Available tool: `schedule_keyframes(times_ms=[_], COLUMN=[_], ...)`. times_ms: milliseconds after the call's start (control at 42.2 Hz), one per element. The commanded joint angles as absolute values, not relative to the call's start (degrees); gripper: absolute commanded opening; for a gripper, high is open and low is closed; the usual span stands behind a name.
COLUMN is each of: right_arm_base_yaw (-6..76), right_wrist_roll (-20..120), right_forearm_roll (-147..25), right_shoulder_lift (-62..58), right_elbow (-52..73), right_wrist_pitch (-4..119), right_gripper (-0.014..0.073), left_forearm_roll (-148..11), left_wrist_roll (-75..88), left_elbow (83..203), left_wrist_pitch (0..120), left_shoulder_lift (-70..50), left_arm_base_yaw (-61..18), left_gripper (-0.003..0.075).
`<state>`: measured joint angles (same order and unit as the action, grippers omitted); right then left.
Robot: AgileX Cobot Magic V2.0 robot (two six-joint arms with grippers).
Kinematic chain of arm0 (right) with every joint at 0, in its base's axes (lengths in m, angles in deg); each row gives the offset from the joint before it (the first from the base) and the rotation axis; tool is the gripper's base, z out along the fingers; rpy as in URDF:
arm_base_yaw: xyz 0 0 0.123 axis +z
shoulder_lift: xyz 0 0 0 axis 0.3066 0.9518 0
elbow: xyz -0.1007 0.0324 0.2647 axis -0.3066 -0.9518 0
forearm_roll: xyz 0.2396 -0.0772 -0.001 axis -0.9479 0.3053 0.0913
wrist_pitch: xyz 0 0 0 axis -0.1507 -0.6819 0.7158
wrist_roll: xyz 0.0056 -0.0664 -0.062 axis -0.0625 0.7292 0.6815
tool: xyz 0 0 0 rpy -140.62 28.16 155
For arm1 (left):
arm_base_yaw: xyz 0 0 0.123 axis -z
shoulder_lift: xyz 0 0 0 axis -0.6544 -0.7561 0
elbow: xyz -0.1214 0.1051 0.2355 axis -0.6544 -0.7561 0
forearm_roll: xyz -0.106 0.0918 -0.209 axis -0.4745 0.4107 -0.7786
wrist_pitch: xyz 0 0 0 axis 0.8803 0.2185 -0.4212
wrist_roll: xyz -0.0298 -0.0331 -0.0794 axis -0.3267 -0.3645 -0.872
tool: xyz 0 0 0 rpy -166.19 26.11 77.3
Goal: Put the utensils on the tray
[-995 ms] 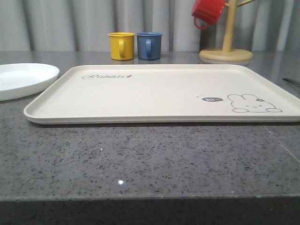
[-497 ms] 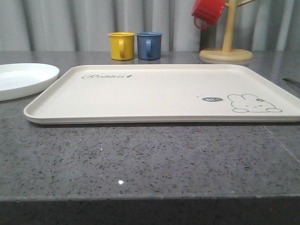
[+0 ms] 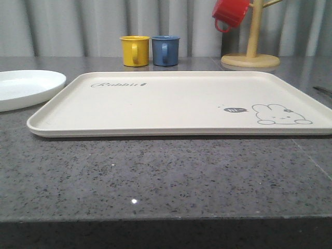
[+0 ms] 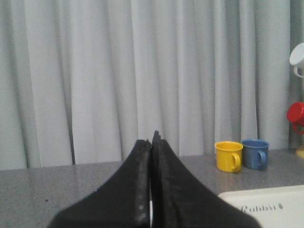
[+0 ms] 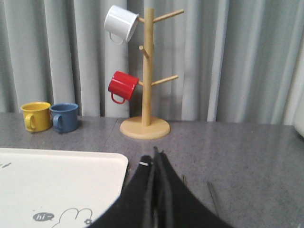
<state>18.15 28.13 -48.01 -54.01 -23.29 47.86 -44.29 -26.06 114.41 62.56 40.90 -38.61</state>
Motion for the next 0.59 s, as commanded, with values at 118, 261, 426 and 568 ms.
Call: schedule_keyframes(times_ms=[118,261,426,568], right_arm_base_yaw=[17.9,17.9,17.9,17.9], right_wrist_roll=[28.7,28.7,28.7,28.7], right_forearm_roll=[-47.9,-47.9,-47.9,-47.2], right_shoulder_lift=[-42.3,-38.4,-35.8,-34.5], right_elbow=[-13.7,-14.5,-14.6,-14.6], right_wrist_pitch=[38.8,38.6,36.8,35.8], right_gripper=[-0.0066,-0.0066,-0.0066,-0.0043], left_forearm_roll=[-44.5,-45.9,-46.0,-46.1], left_wrist_roll=[-26.2,-26.2,-26.2,-26.2], left_elbow=[125.4,125.4,125.3,125.3], left_wrist_pitch=[75.5,78.4,78.2,78.5], left_shoulder_lift=[28.7,24.4,20.3,17.9], left_arm_base_yaw=[-38.2,-38.2,-38.2,-38.2], left_gripper=[-0.002,-0.002,-0.002,-0.002])
